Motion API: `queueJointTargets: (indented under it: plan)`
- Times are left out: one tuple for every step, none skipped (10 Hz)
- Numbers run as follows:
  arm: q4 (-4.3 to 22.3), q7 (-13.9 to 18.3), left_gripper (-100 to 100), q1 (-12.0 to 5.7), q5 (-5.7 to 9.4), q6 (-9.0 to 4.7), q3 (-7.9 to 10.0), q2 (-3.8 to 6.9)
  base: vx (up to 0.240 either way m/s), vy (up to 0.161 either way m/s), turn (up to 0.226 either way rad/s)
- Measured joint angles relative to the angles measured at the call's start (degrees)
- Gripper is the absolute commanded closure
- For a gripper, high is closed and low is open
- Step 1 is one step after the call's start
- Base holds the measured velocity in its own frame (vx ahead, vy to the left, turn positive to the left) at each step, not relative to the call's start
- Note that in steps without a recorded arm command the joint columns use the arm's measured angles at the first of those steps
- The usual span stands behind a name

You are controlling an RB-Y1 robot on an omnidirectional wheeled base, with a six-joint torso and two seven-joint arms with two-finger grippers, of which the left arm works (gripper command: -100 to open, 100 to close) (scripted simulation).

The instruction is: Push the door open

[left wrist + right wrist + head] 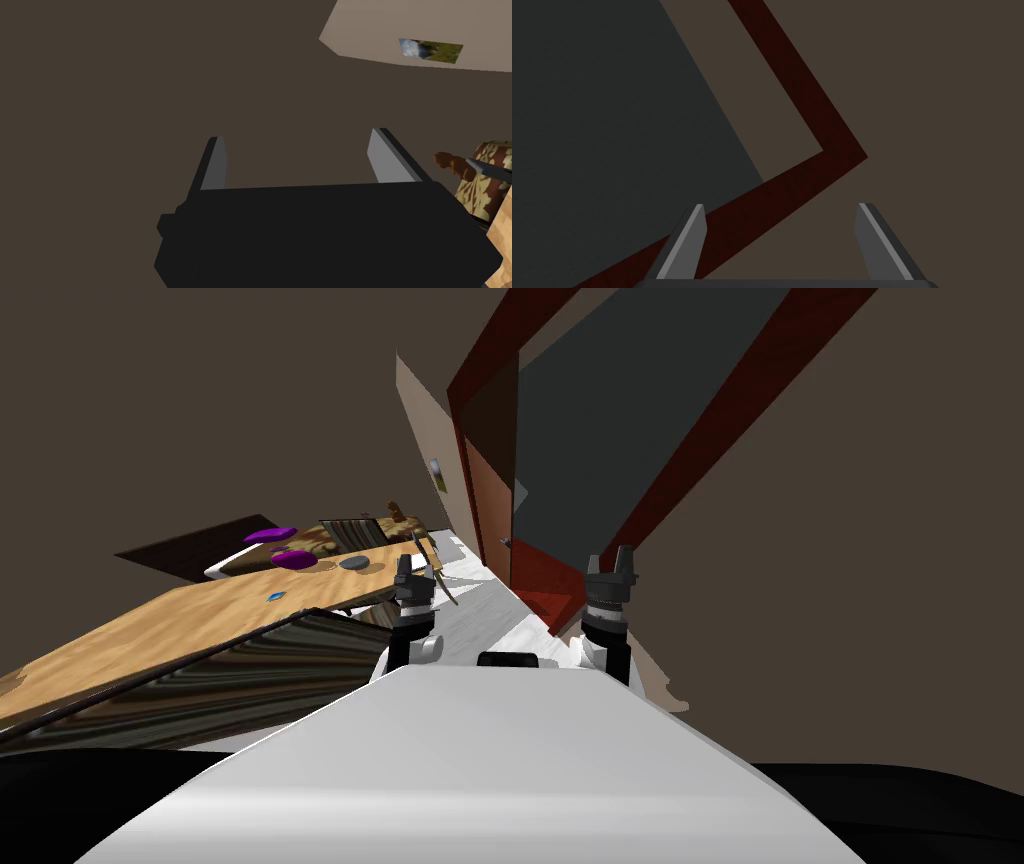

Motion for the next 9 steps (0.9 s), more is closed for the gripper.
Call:
queueJointTargets:
  plan:
    - [0.8, 0.2, -100, -0.34, -0.16, -0.32, -0.32, 0.48, 0.178, 0.045, -0.023]
    - [1.7, 0.4, -100, -0.78, -0.17, -0.36, -0.64, 1.08, 0.181, 0.056, -0.016]
    - [2.9, 0.4, -100, -0.9, -0.33, -0.88, -1.22, 1.37, 0.164, 0.04, -0.016]
    - [4.1, 0.4, -100, -1.62, -0.46, -1.15, -1.57, 1.75, 0.188, 0.037, -0.02]
    - [4.9, 0.5, -100, -2.12, -0.64, -1.05, -2.1, 2.15, 0.159, 0.051, -0.013]
    - [6.1, 0.6, -100, -2.53, -0.75, -1.44, -2.47, 2.45, 0.135, 0.046, -0.022]
    - [7.3, 0.9, -100, -2.82, -0.75, -1.97, -2.75, 3.01, 0.17, 0.055, -0.022]
    - [8.9, 1.0, -100, -3.68, -0.89, -2.3, -3.21, 3.43, 0.157, 0.045, -0.022]
    - [10.3, 1.1, -100, -4.35, -1.05, -2.66, -3.63, 3.7, 0.15, 0.035, -0.021]
